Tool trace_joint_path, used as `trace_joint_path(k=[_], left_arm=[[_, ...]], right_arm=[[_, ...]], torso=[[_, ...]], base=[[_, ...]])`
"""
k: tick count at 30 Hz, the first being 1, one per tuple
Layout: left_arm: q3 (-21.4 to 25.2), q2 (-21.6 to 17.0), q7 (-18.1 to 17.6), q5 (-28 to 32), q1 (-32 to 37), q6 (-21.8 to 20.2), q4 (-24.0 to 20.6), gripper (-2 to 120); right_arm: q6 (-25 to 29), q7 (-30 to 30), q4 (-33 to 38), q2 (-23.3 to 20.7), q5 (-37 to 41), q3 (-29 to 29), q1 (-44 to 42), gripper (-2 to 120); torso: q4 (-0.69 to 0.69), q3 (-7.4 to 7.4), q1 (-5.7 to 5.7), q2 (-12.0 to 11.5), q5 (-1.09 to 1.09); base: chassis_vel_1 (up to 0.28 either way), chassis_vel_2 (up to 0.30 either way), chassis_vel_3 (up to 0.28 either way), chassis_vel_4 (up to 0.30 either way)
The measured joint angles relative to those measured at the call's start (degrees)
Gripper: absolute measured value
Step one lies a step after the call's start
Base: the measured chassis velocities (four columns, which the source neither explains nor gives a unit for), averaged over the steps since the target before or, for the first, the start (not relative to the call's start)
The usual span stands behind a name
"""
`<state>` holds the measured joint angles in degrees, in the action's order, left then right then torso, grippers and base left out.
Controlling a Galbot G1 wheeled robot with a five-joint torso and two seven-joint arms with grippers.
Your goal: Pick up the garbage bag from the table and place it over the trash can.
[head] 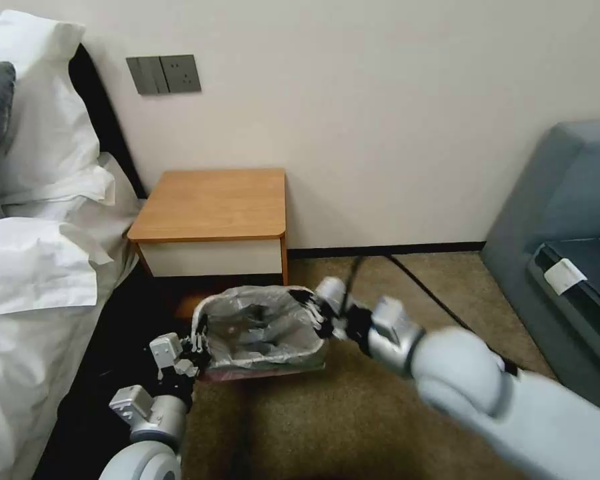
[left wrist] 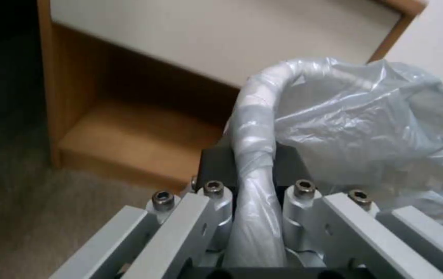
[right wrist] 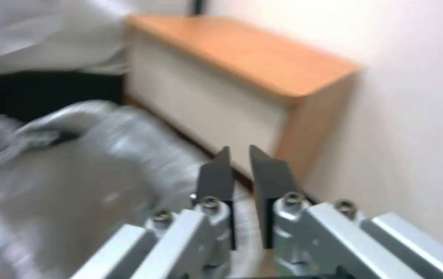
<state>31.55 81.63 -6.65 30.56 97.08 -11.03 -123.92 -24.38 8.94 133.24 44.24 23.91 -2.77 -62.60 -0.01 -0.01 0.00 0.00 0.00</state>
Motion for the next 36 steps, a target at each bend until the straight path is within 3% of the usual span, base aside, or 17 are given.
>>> trace_joint_path(k=[5,8,13,16,23,36], left_arm=[[-1.43,-0.25,-1.13,0.0,0.33,-1.68,0.38,8],[-4.68,-0.86,-3.15,-1.11,0.89,-2.05,1.37,8],[-7.08,-0.94,-5.21,-2.4,1.29,-1.88,2.51,8],[-8.82,-0.67,-7.42,-3.21,1.75,-1.46,3.22,8],[-10.21,-0.52,-8.5,-3.82,1.82,-0.8,4.84,8],[-10.71,-0.23,-8.65,-4.26,0.92,-1.4,6.54,8]], right_arm=[[2.64,2.62,1.02,2.94,-3.99,5.81,-8.38,28],[5.03,3.61,1.37,7.4,-8.24,10.58,-15.91,44],[5.81,4.44,1.37,10.14,-10.26,11.76,-17.98,58],[6.64,4.65,0.89,11.37,-11.78,12.14,-18.52,73],[6.93,4.67,0.85,12.13,-11.96,12.56,-18.56,97],[7.98,4.74,0.92,12.4,-12.28,12.98,-19.72,100]], torso=[[0.01,0.0,0.0,0.0,0.01],[-0.01,0.0,0.0,0.0,0.0],[0.01,0.0,0.0,0.0,-0.01],[0.02,0.0,0.0,0.0,0.0],[0.02,0.01,0.0,0.0,0.0],[0.01,0.01,0.0,0.01,0.0]], base=[[0.0,0.0,0.0,0.0],[0.0,0.0,0.0,0.0],[0.0,0.0,0.0,0.0],[0.0,0.0,0.0,0.0],[0.0,0.0,0.0,0.0],[0.0,0.0,0.0,0.0]])
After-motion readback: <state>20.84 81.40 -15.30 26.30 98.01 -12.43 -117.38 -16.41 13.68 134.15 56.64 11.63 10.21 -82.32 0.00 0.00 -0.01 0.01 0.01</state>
